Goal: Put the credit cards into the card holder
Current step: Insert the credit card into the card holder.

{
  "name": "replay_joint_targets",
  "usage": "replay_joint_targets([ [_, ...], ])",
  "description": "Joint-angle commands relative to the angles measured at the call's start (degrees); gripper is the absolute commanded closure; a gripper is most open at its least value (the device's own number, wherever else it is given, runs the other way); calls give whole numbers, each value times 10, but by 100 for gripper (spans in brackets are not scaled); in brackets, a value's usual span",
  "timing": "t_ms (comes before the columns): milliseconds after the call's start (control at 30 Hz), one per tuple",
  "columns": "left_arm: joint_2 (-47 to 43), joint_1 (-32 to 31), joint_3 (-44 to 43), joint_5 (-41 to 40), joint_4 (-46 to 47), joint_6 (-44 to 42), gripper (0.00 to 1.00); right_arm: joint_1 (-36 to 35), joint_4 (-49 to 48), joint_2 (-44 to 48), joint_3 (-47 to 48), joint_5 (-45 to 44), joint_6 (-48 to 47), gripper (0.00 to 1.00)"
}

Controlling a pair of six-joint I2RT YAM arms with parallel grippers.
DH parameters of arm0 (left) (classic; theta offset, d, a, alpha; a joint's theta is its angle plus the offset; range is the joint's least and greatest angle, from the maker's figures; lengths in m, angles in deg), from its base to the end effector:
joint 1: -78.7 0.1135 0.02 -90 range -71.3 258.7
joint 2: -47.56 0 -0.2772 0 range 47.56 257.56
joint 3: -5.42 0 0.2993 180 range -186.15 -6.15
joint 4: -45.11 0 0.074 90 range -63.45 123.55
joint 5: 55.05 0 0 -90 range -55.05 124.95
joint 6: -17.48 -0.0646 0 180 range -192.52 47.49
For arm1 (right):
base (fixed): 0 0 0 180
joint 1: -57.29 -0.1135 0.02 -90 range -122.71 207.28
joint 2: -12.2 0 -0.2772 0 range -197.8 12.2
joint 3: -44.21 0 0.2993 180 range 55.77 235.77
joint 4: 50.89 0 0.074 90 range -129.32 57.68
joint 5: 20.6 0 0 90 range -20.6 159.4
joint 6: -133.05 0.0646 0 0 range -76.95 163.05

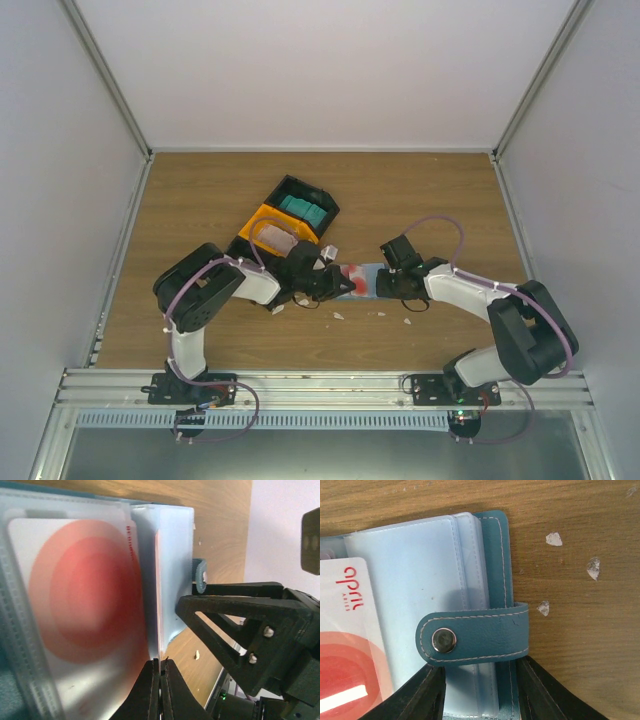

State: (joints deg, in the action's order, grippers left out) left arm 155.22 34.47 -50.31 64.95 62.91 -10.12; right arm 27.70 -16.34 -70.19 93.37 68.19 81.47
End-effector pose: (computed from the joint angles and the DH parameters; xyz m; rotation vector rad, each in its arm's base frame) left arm 0.2614 -0.2995 0.0691 -0.0447 2.5671 -1.4878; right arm 0.2494 0.1401 0.0959 0.2209 2.7860 0.2825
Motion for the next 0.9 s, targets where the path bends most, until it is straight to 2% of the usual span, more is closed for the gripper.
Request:
replay_joint_targets([
  [0,12,-4,-9,-17,6,7,100,-7,22,-21,-28,10,14,60],
  [200,18,-4,-10,-31,-11,1,100,-7,22,-21,-29,10,15,60],
  [867,67,-25,-43,1,3,-4,100,-8,8,-16,-35,39,20,61],
])
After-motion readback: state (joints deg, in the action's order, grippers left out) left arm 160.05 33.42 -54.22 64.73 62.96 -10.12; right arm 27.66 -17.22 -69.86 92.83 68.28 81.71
